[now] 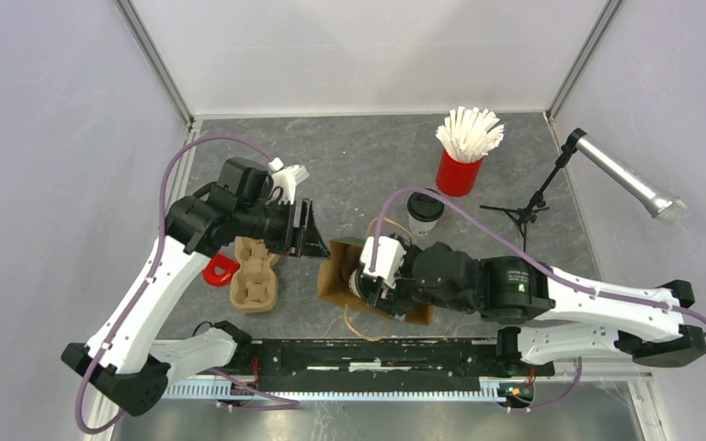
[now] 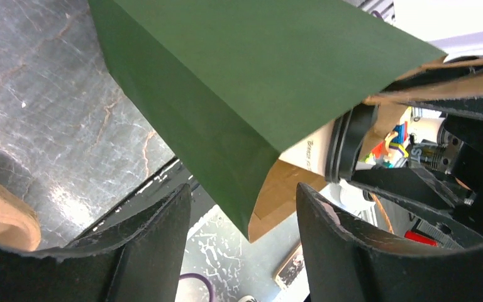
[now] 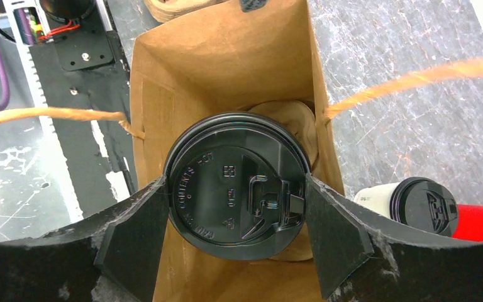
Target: Pack the takeout coffee
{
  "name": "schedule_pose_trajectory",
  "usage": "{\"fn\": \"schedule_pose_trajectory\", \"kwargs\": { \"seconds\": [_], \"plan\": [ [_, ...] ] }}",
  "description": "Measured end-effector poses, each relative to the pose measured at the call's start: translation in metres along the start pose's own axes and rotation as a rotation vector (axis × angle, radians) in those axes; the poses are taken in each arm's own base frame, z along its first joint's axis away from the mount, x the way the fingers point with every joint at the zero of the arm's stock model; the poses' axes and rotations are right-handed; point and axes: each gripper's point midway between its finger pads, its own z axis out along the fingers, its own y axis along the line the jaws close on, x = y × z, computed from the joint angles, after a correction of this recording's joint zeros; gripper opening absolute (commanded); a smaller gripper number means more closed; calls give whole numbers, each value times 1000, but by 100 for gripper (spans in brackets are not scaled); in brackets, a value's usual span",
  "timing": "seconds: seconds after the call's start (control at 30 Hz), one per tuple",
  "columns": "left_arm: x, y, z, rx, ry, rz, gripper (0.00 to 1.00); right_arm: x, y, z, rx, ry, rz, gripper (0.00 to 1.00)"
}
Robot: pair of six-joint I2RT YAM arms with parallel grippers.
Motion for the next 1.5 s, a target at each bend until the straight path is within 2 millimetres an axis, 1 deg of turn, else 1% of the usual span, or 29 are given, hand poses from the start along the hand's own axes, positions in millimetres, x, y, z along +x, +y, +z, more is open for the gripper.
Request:
{"fn": "schedule_pose_trajectory", "kwargs": {
  "seconds": [0.1,0.23,0.33,0.43,0.5,0.63,0.73,0.87,1.0,1.07,1.2,1.27,1.4,1.5],
  "plan": [
    [11,-1,-5,14,-6,7,69,2,4,4,25,14,-34,76],
    [24,6,-4,9,3,1,69,1,5,7,67,21,-67,76],
    [31,12,0,-5,19,-11,71,0,4,8,102,19,-91,76],
    [33,16,2,-14,19,-13,70,-2,5,9,128,18,-121,76],
    [32,16,2,-10,6,-5,66,-2,6,10,136,20,-140,76],
    [27,15,3,5,-30,16,55,-1,12,15,142,30,-177,76],
    [23,15,7,13,-46,28,49,1,16,19,147,41,-202,76],
    [21,11,9,27,-53,51,48,5,12,19,185,51,-223,76],
    [25,6,15,27,-31,97,47,9,3,19,243,61,-241,76],
    [28,2,19,30,-11,128,41,12,2,20,257,68,-250,76],
    [29,-5,28,33,14,167,19,17,2,22,269,74,-274,76],
    [29,-4,29,24,13,177,14,18,2,23,281,71,-284,76],
    [17,-3,30,3,-46,207,9,32,-5,26,329,87,-321,76],
    [0,-9,28,22,-140,246,8,35,-11,23,359,81,-331,77]
  ]
}}
